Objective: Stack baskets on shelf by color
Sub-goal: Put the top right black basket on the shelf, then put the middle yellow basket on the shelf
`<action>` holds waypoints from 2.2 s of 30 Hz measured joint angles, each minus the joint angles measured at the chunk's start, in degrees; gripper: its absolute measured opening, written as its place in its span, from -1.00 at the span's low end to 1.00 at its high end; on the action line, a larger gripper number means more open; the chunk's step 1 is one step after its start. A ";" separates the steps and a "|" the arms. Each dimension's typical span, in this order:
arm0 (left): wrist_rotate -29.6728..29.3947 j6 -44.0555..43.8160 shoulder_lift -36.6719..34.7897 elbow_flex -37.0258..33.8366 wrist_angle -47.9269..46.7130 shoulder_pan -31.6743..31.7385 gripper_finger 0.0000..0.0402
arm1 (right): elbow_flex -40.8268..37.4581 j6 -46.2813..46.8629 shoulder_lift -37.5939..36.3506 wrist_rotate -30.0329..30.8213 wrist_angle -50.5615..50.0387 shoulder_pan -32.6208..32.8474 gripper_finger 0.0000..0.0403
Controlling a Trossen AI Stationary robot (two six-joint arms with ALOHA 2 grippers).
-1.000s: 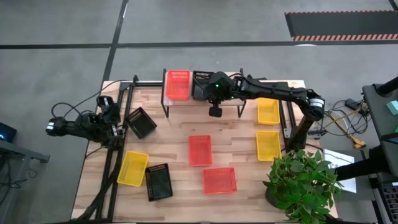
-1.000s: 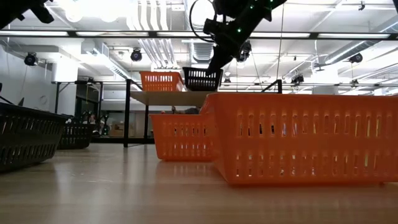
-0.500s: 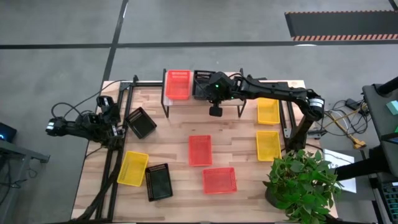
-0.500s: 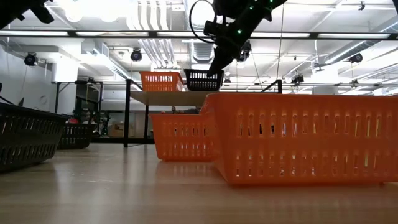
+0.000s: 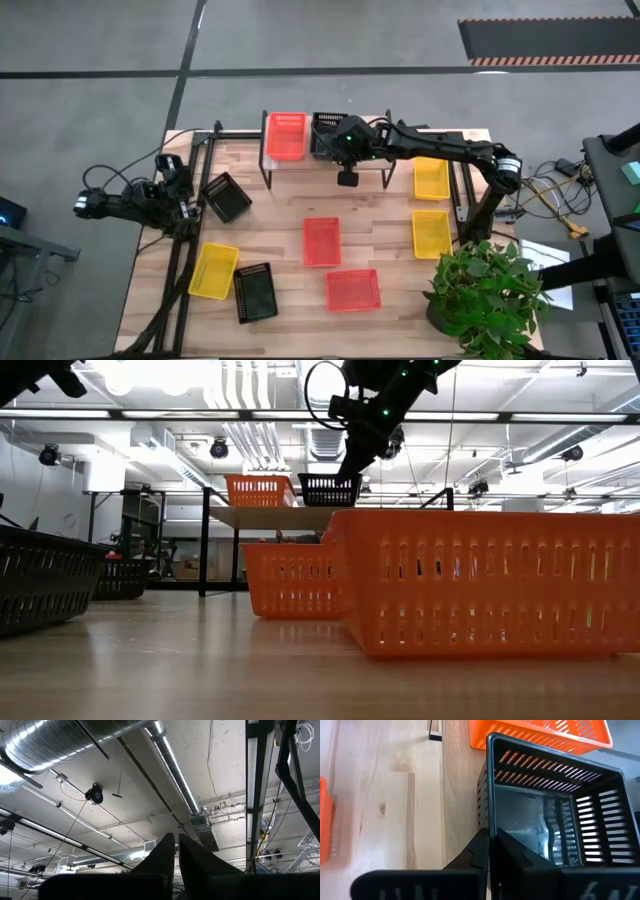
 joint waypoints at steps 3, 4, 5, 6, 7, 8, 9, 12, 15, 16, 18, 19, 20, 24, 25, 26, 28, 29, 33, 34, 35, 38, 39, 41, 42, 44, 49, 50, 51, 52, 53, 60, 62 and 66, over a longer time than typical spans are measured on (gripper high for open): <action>0.00 0.00 0.00 0.00 0.00 0.00 -0.96 | 0.00 0.00 0.01 0.00 0.07 0.00 -0.92; 0.00 0.00 0.00 0.02 0.00 0.00 -0.96 | 0.00 -0.02 0.00 0.00 0.07 0.00 -0.92; 0.00 0.00 0.00 0.00 0.00 0.00 -0.96 | 0.00 -0.02 0.02 0.00 0.07 0.00 -0.92; 0.00 0.00 0.00 0.00 0.00 0.00 -0.96 | 0.00 -0.02 0.01 0.00 0.07 0.00 -0.92; 0.00 0.00 0.00 0.00 0.00 0.00 -0.96 | 0.00 -0.27 0.01 -0.01 0.07 0.00 -0.92; 0.00 0.00 0.00 0.01 0.00 0.00 -0.96 | 0.00 -0.62 0.00 -0.02 0.02 0.00 -0.91; 0.00 0.00 0.00 0.00 0.00 0.00 -0.96 | 0.00 -0.92 0.01 -0.02 -0.02 0.00 -0.89; 0.00 0.00 0.00 0.00 0.02 0.00 -0.96 | 0.00 -1.44 0.00 -0.02 0.06 0.00 -0.79; 0.00 0.00 0.00 0.01 0.02 0.00 -0.96 | 0.00 -1.41 0.00 0.36 0.11 0.00 -0.67; 0.00 0.00 -0.01 0.01 0.02 0.00 -0.96 | 0.00 -1.39 0.01 0.87 0.11 0.00 -0.62; 0.00 0.00 0.00 0.00 0.03 0.00 -0.96 | 0.00 -1.35 0.01 1.93 0.11 0.00 -0.54; 0.00 0.00 0.00 0.00 0.05 0.00 -0.96 | 0.00 -1.32 0.00 2.56 0.10 0.00 -0.51; 0.00 0.00 0.00 0.02 0.07 0.00 -0.96 | 0.00 -1.13 0.02 2.93 0.08 0.00 -0.48; 0.00 0.00 0.00 0.00 0.31 0.00 -0.96 | 0.00 0.00 -0.12 2.95 -0.05 0.02 -0.40; 0.00 0.00 0.00 0.01 0.31 0.00 -0.96 | 0.00 0.33 -0.21 2.92 -0.07 0.04 -0.39; 0.00 0.00 0.00 0.00 0.31 0.00 -0.96 | 0.00 0.68 -0.33 2.93 -0.07 0.15 -0.37; 0.00 0.00 0.00 0.02 0.33 0.00 -0.96 | 0.00 0.75 -0.62 2.93 -0.34 0.31 -0.35; 0.00 0.00 0.00 0.00 0.33 -0.02 -0.96 | 0.00 0.82 -0.75 2.95 -0.52 0.42 -0.34; 0.01 0.00 0.00 0.02 0.40 0.00 -0.96 | 0.82 2.85 -1.30 2.92 -1.41 1.27 -0.32; 0.02 -0.01 0.00 0.00 0.40 -0.02 -0.96 | 1.17 3.46 -1.52 2.93 -1.63 1.53 -0.32; 0.00 0.00 0.00 0.00 0.42 0.00 -0.96 | 1.54 4.10 -1.85 2.93 -1.86 1.93 -0.33; 0.00 0.00 0.00 0.00 0.43 0.00 -0.96 | 2.81 6.31 -2.67 2.93 -2.14 3.32 -0.36; 0.01 0.00 0.00 0.00 0.44 -0.02 -0.96 | 3.36 7.31 -2.85 2.93 -2.53 3.93 -0.37; 0.01 -0.01 0.00 0.00 0.44 -0.01 -0.96 | 4.29 8.80 -3.10 2.91 -3.09 5.45 -0.39; 0.02 -0.02 0.00 0.02 0.44 -0.02 -0.96 | 4.71 9.68 -3.28 2.93 -3.19 6.47 -0.40; 0.02 -0.02 0.00 0.02 0.44 -0.02 -0.96 | 5.56 11.47 -3.48 2.92 -3.18 8.48 -0.43; 0.02 -0.02 0.00 0.02 0.42 -0.02 -0.96 | 7.48 16.53 -3.52 2.89 -3.38 14.02 -0.49; 0.00 -0.02 0.00 0.02 0.42 0.00 -0.96 | 7.65 17.47 -3.52 2.89 -3.47 15.16 -0.50; 0.01 -0.04 0.00 0.01 0.42 -0.02 -0.96 | 7.72 18.08 -3.52 2.86 -3.45 16.32 -0.52; 0.01 -0.02 0.00 0.02 0.43 -0.02 -0.96 | 7.72 19.02 -3.52 2.86 -3.47 17.32 -0.53; 0.02 -0.03 0.00 0.01 0.42 -0.02 -0.96 | 7.72 19.92 -3.52 2.84 -3.60 18.35 -0.55; 0.02 -0.04 -0.02 0.00 0.42 -0.02 -0.96 | 7.68 41.75 -3.09 2.35 -8.11 22.70 -0.62; 0.02 -0.03 0.00 0.02 0.42 -0.02 -0.96 | 7.77 51.85 -3.08 0.35 -12.11 22.75 -0.61; 0.00 -0.04 0.00 0.02 0.42 0.00 -0.96 | 7.81 69.32 -2.90 -3.67 -25.12 22.78 -0.49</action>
